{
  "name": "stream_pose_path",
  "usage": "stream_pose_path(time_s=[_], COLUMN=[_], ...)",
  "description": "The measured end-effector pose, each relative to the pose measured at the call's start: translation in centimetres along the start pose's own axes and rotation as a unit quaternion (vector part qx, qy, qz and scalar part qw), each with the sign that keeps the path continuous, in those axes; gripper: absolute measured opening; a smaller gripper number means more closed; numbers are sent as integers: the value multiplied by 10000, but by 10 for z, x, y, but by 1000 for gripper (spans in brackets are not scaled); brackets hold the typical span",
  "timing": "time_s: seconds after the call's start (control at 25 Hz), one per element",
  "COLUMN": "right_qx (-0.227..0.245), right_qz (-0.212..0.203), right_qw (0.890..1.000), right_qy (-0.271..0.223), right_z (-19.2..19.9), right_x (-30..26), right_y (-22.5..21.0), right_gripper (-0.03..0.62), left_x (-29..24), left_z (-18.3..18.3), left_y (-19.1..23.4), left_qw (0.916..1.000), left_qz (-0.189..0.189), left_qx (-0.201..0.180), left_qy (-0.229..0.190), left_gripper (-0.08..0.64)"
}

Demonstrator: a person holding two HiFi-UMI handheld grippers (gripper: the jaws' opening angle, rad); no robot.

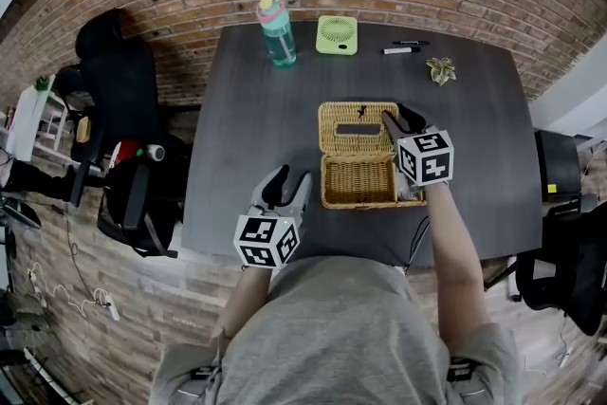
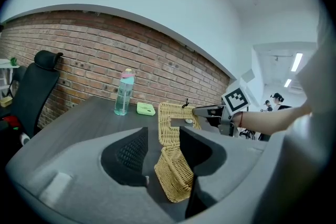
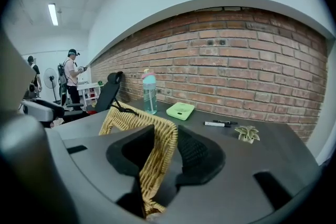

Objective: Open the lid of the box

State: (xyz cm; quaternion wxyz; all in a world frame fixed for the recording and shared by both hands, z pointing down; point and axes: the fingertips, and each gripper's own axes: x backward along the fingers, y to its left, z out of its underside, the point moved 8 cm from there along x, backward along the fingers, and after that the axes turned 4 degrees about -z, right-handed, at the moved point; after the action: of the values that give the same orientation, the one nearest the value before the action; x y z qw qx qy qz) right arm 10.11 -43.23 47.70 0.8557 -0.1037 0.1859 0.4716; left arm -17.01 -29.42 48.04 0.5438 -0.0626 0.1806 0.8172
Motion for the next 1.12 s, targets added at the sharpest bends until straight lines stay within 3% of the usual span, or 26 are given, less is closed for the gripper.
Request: stream_pose_path(time_s=[0.6,1.12], right_qx=[-592,-811], right_qz=[24,173], right_qw=[9980,9955], right_qy=[202,462], right_z=[13,26], right_x=[-28,-45], right_y=[-15,-19], right_gripper=[138,138], left_x=[-3,0], left_z=[-2,-2], left_y=[4,7], left_qw=[10000,10000], left_qz=[-59,-88], left_qx=[2,-17], left_qy=[26,18], left_gripper=[178,178])
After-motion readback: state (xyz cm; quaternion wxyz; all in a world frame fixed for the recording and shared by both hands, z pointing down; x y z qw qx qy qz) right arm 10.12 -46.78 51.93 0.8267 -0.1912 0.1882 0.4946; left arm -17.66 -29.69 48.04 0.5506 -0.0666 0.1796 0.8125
